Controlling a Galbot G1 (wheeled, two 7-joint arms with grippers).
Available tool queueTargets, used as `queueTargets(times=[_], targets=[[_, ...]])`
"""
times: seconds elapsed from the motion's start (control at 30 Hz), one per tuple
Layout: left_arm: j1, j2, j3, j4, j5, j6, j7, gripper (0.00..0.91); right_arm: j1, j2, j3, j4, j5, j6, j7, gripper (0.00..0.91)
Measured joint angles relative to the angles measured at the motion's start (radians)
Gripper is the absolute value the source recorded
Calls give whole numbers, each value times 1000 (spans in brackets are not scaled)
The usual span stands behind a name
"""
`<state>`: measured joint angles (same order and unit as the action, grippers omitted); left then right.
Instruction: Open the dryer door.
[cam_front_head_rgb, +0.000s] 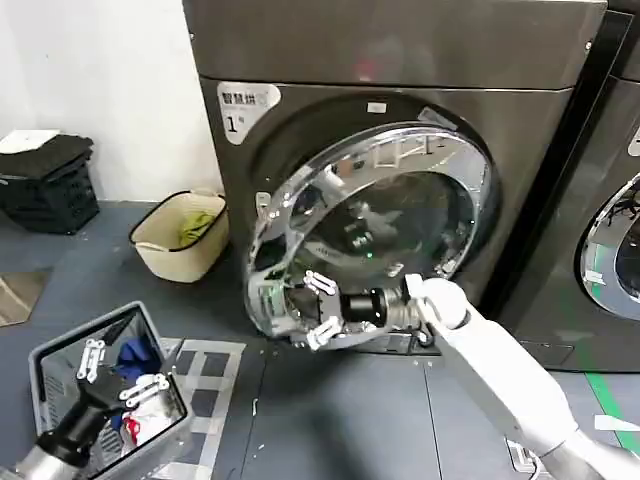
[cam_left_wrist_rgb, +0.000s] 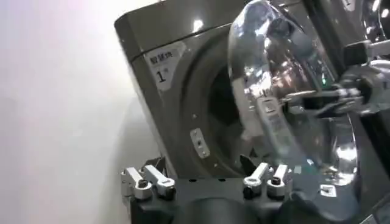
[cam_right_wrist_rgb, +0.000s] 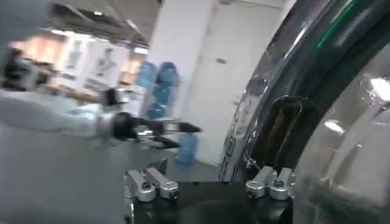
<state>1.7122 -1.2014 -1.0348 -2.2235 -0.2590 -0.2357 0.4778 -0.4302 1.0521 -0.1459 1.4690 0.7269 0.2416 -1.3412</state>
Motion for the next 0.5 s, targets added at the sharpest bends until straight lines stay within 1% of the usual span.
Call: queueTargets(times=[0.27,0.5], targets=[[-65,91,17,37,-11,14,-11,907,-66,-67,56,71,-33,3,-74,907],[-156,178,85,78,-13,46,-12,907,-164,-147,171,123,-20,3,-75,907]])
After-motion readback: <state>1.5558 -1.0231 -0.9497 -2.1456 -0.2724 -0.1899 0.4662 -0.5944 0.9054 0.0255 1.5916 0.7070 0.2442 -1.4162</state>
